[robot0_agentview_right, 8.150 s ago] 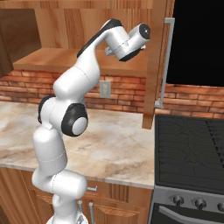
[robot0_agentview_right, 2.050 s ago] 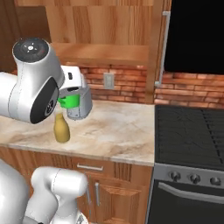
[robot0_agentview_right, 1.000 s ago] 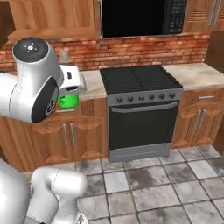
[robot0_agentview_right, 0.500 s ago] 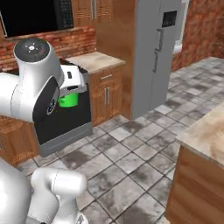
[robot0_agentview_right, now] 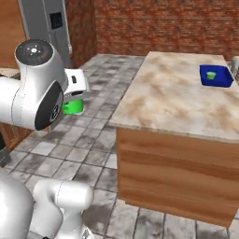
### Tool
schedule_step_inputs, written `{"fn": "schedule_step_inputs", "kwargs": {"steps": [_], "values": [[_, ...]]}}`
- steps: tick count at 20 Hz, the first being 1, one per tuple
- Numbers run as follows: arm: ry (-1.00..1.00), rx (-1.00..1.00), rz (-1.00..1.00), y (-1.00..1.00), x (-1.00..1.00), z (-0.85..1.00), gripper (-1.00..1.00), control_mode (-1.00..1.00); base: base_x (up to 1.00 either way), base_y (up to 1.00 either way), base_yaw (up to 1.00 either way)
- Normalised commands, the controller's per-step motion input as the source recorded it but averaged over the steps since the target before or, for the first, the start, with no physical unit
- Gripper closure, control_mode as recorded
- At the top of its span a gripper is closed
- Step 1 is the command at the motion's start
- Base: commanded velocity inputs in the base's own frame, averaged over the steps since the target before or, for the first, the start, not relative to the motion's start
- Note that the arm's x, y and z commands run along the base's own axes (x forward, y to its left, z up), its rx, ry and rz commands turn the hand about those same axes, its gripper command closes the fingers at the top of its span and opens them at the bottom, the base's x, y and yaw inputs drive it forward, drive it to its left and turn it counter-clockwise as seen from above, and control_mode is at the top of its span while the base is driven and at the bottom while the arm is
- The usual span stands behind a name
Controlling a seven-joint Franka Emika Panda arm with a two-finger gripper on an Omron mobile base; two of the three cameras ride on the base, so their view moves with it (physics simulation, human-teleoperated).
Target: There is a tray on the dining counter. Grab the cup, mug, and pitcher and place them on the tray. The pitcher may be placed next to the tray if it cannot fit the tray.
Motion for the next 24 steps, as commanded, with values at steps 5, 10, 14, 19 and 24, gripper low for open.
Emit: {"fn": "schedule_step_inputs", "kwargs": {"steps": [5, 10, 14, 19, 24], "values": [[0.0, 0.0, 0.0, 0.0, 0.0, 0.0, 1.0, 1.0, -0.07, -0.14, -0.85], [0.0, 0.0, 0.0, 0.0, 0.0, 0.0, 1.0, 1.0, 0.2, -0.44, -0.53], [0.0, 0.0, 0.0, 0.0, 0.0, 0.0, 1.0, 1.0, 0.61, -0.55, -0.17], [0.0, 0.0, 0.0, 0.0, 0.0, 0.0, 1.0, 1.0, 0.93, -0.76, 0.0], [0.0, 0.0, 0.0, 0.0, 0.0, 0.0, 1.0, 1.0, 1.0, -0.92, 0.01]]}}
